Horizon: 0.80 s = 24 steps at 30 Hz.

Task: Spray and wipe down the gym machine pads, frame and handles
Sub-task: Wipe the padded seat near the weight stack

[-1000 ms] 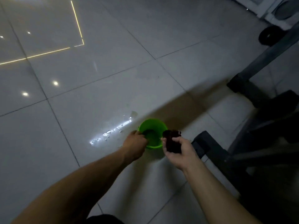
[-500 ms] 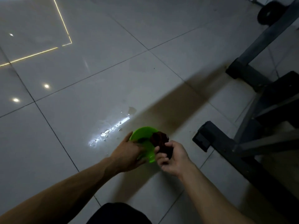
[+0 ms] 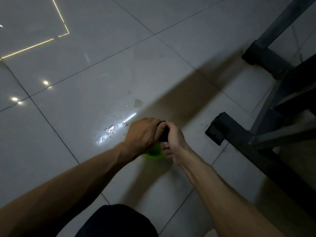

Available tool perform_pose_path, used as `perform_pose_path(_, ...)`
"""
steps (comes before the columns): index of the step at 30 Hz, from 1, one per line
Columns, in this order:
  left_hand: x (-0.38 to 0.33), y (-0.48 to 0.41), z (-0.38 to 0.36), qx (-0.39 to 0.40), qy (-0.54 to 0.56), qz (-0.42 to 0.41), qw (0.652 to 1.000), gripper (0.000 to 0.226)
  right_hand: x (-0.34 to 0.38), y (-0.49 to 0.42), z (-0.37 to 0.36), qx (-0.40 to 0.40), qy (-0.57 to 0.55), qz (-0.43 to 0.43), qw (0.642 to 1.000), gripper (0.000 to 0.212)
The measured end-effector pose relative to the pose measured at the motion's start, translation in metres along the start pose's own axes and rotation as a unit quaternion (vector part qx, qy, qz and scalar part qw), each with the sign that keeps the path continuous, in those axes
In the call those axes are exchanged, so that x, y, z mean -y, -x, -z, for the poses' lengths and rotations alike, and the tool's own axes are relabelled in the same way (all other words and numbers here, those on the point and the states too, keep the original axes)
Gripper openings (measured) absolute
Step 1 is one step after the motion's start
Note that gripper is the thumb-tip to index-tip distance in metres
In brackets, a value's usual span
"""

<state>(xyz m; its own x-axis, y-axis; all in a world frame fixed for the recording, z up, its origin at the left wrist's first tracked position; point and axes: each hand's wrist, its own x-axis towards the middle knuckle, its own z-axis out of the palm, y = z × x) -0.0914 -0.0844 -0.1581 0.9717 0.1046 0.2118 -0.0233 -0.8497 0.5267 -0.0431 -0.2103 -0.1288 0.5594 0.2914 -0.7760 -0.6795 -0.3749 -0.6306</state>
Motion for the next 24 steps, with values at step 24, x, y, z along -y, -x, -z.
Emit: perform_pose_path(24,-0.006,-0.027,0.026,0.181,0.258,0.250,0.915,0.048,0.024,-0.030,0.006,-0.184,0.489,0.371,0.767,0.069)
